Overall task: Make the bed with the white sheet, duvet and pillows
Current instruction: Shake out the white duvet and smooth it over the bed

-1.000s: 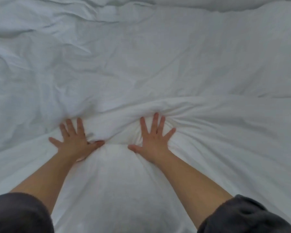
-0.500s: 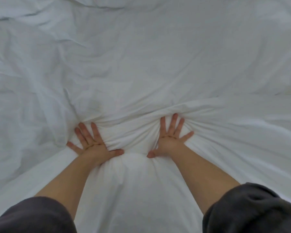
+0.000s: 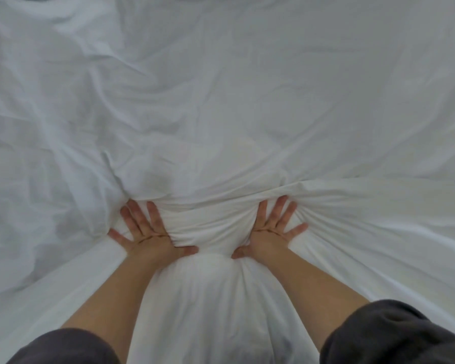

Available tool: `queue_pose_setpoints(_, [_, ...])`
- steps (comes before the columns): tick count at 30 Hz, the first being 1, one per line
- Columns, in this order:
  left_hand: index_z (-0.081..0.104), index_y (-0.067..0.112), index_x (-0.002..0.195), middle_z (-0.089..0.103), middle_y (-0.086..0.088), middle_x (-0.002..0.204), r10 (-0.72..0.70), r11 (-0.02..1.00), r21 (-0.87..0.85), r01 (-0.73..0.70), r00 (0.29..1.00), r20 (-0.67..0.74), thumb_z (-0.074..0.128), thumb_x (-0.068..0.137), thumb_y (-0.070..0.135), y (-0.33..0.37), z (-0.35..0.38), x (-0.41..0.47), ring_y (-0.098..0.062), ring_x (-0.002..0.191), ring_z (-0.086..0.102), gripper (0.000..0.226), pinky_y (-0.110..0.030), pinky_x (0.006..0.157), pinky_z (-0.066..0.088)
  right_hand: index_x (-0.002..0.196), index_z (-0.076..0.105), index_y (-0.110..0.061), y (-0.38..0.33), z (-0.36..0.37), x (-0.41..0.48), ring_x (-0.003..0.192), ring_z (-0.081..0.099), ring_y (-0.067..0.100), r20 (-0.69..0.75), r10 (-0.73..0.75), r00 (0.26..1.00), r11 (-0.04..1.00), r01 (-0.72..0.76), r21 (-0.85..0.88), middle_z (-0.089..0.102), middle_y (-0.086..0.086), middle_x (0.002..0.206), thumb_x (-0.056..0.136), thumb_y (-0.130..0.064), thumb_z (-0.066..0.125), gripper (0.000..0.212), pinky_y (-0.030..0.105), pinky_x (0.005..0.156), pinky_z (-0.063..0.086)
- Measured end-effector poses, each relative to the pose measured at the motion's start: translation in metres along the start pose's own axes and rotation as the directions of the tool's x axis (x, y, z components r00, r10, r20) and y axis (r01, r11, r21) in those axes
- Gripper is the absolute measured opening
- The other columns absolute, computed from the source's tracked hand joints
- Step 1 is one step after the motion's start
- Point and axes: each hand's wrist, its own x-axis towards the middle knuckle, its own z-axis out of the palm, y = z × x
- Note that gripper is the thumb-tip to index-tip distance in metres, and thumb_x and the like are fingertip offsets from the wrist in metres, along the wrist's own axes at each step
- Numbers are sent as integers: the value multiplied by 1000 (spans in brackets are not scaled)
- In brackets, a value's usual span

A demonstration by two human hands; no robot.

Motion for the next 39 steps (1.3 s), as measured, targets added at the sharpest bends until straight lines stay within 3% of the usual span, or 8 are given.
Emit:
queue_pose_setpoints(10, [-60,14,119,-63,-19,124,-1,1000,16,1,1000,-6,46,42,99,5,-2,0,-35,119,-55,156,-71,100,-20,102,-68,-21,-1,-2,-2,112,-56,46,-55,18,998,1000,-17,7,-69,20,113,53,-79,70,158,82,89,-15])
queue_pose_setpoints(15, [-62,18,115,-60,-19,128,79,997,5,-78,995,-54,45,40,100,1,2,1,-38,130,-47,154,-72,100,-19,108,-64,-21,0,5,-1,116,-54,45,-131,5,991,1000,-4,2,-65,21,122,49,-82,69,158,82,90,-14])
queue_pose_setpoints(19, [-63,19,113,-62,-17,124,136,991,18,-135,985,-104,47,39,99,-3,5,4,-37,128,-49,155,-73,100,-18,114,-59,-22,1,9,-3,127,-48,45,-205,-4,979,1000,0,-17,-55,21,137,48,-81,71,158,81,95,-13])
queue_pose_setpoints(26, [-60,17,117,-58,-21,130,231,973,45,-227,947,-221,47,43,99,-13,14,4,-37,128,-48,154,-73,95,-22,123,-54,-25,2,20,-5,132,-43,44,-329,-58,943,997,40,-63,-52,17,142,44,-82,72,159,81,98,-11])
queue_pose_setpoints(29, [-43,13,137,-49,-24,140,303,953,106,-284,901,-312,43,51,98,-19,20,1,-37,133,-43,148,-72,97,-22,139,-42,-25,5,30,-7,138,-36,41,-422,-88,902,995,62,-73,-45,15,149,45,-80,71,157,79,100,-9])
queue_pose_setpoints(35, [-9,20,154,-17,-11,161,526,848,362,-386,690,-498,23,83,81,-77,35,-11,-26,147,-17,99,-58,115,-11,150,-25,-24,18,52,-19,146,-23,36,-562,-84,823,996,57,-64,-32,11,157,74,-73,60,125,70,111,-4])
queue_pose_setpoints(39, [-3,23,155,-8,-3,163,507,859,388,-335,668,-545,21,89,72,-135,50,-30,-23,149,-6,85,-51,119,-1,155,-10,-24,8,80,-36,150,-11,29,-612,-61,789,995,99,29,-17,7,162,89,-65,47,97,59,117,-1])
